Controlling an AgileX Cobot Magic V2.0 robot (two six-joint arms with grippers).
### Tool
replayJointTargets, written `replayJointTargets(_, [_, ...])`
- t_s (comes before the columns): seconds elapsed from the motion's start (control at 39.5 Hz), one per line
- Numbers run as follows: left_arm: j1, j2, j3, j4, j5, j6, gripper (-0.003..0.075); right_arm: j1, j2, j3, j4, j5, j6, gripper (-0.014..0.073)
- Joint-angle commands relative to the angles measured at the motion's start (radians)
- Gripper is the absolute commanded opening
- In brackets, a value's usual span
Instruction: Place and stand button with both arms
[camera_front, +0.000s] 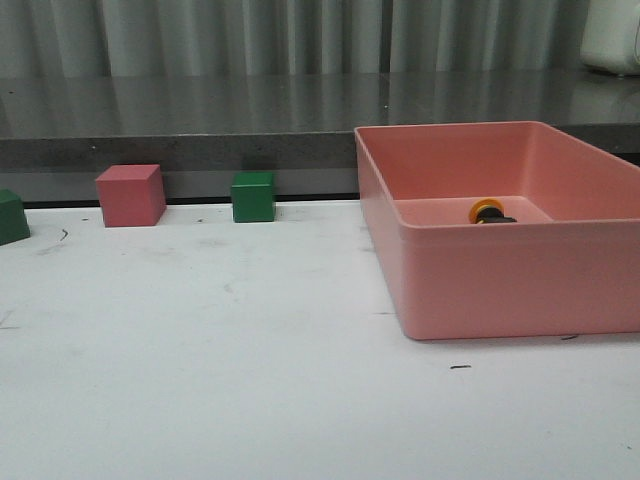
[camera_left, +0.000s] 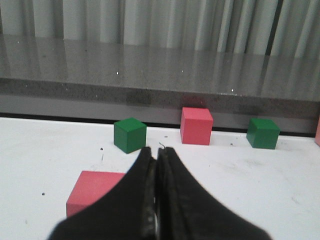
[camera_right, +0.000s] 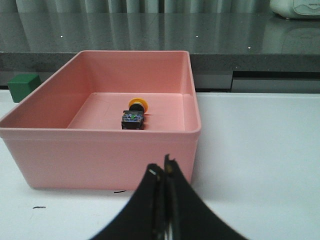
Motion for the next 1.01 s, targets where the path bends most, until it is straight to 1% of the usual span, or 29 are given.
replayJointTargets(0.0, [-0.008,-0.024,0.007,-0.025,-0.157,-0.002,-0.0020,-0.006,-0.018,-0.005,0.000,-0.106,-0.002,-0.0071])
replayJointTargets(0.05, [-0.008,-0.024,0.003,-0.051,-0.193,-0.002,-0.0020,-0.006,-0.018,-0.021,0.020,-0.119,0.000,-0.0071])
replayJointTargets(0.1, [-0.008,-0.024,-0.017,-0.064,-0.185,-0.002,-0.0020,-0.006,-0.018,-0.046,0.035,-0.116,0.000,-0.0071])
replayJointTargets(0.25, [-0.008,0.011,-0.158,-0.064,-0.059,-0.002,-0.0020,-0.006,-0.009,-0.168,0.034,-0.041,0.000,-0.0071])
replayJointTargets(0.3, [-0.008,0.042,-0.217,-0.064,-0.025,-0.002,-0.0020,-0.006,0.009,-0.218,0.034,0.009,0.000,-0.0069])
replayJointTargets(0.41, [-0.008,0.144,-0.313,-0.064,0.032,-0.002,-0.0020,-0.006,0.093,-0.329,0.034,0.110,0.000,-0.0060])
replayJointTargets(0.51, [-0.008,0.262,-0.376,-0.064,0.053,-0.002,-0.0020,-0.006,0.213,-0.415,0.034,0.161,0.000,-0.0060])
replayJointTargets(0.68, [-0.008,0.388,-0.430,-0.064,0.063,-0.002,-0.0020,-0.006,0.379,-0.494,0.035,0.163,0.000,-0.0060])
replayJointTargets(0.86, [-0.008,0.399,-0.432,-0.064,0.058,-0.002,-0.0018,-0.006,0.400,-0.500,0.035,0.154,0.000,-0.0060])
replayJointTargets(0.91, [-0.008,0.399,-0.432,-0.064,0.058,-0.002,0.0003,-0.006,0.400,-0.500,0.035,0.155,0.000,-0.0050])
replayJointTargets(0.94, [-0.008,0.399,-0.432,-0.064,0.058,-0.002,0.0028,-0.006,0.400,-0.500,0.035,0.155,0.000,-0.0029])
replayJointTargets(0.96, [-0.008,0.399,-0.432,-0.064,0.060,-0.002,0.0063,-0.006,0.400,-0.500,0.035,0.155,0.000,-0.0012])
replayJointTargets(0.99, [-0.008,0.399,-0.432,-0.064,0.060,-0.002,0.0120,-0.006,0.400,-0.500,0.035,0.155,0.000,0.0026])
